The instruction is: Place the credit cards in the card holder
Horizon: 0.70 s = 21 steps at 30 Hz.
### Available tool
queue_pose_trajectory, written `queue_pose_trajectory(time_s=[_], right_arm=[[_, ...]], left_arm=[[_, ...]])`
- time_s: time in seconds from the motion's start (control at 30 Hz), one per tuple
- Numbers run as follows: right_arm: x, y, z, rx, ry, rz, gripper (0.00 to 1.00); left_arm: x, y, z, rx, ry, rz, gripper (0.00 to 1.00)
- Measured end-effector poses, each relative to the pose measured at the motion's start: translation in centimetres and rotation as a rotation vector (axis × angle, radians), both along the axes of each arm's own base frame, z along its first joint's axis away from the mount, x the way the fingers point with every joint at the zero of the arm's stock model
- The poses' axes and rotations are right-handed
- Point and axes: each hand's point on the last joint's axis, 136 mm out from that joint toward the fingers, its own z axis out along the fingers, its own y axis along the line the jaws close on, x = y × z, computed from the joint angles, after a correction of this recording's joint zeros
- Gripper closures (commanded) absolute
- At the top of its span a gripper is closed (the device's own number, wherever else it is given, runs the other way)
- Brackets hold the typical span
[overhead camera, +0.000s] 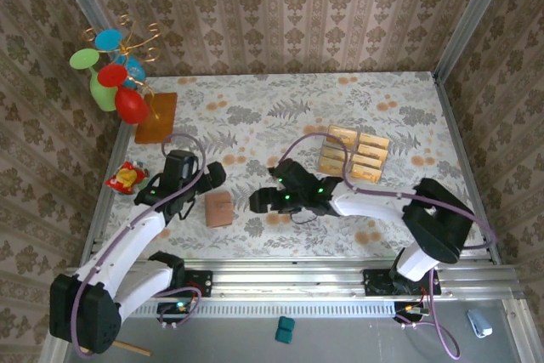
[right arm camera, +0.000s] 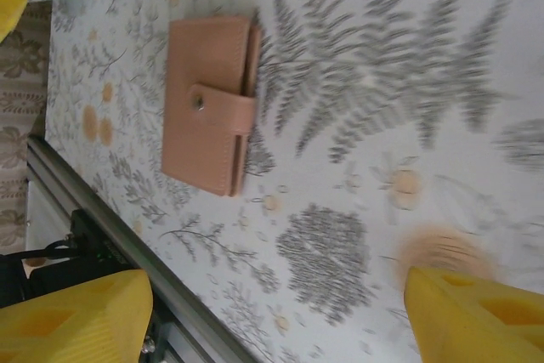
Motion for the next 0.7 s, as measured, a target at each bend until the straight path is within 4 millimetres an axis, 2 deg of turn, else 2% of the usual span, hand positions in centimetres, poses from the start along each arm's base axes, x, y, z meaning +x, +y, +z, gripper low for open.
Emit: queue_pose_trajectory(time_s=[0.17, 0.33, 0.57, 0.7], right_arm=[[-1.5, 4.0, -1.2, 0.040, 0.033, 0.027, 0.27], [-2.3, 6.6, -1.6, 0.081, 0.051, 0.029, 0.33], [-1.9, 8.0, -3.2, 0.097, 0.081, -0.013, 0.42], [-1.7, 8.2, -4.3, 0.088, 0.103, -0.034, 0.43]], left_arm=[[-1.5, 1.7, -1.8, 0.039, 0.076, 0.064, 0.00], [-2.9, 3.2, -3.6, 0.079, 0.137, 0.122, 0.00], [-3.7, 4.5, -4.6, 0.132, 0.182, 0.168, 0.00], [-3.9, 4.7, -5.4, 0.155, 0.220, 0.172, 0.00]])
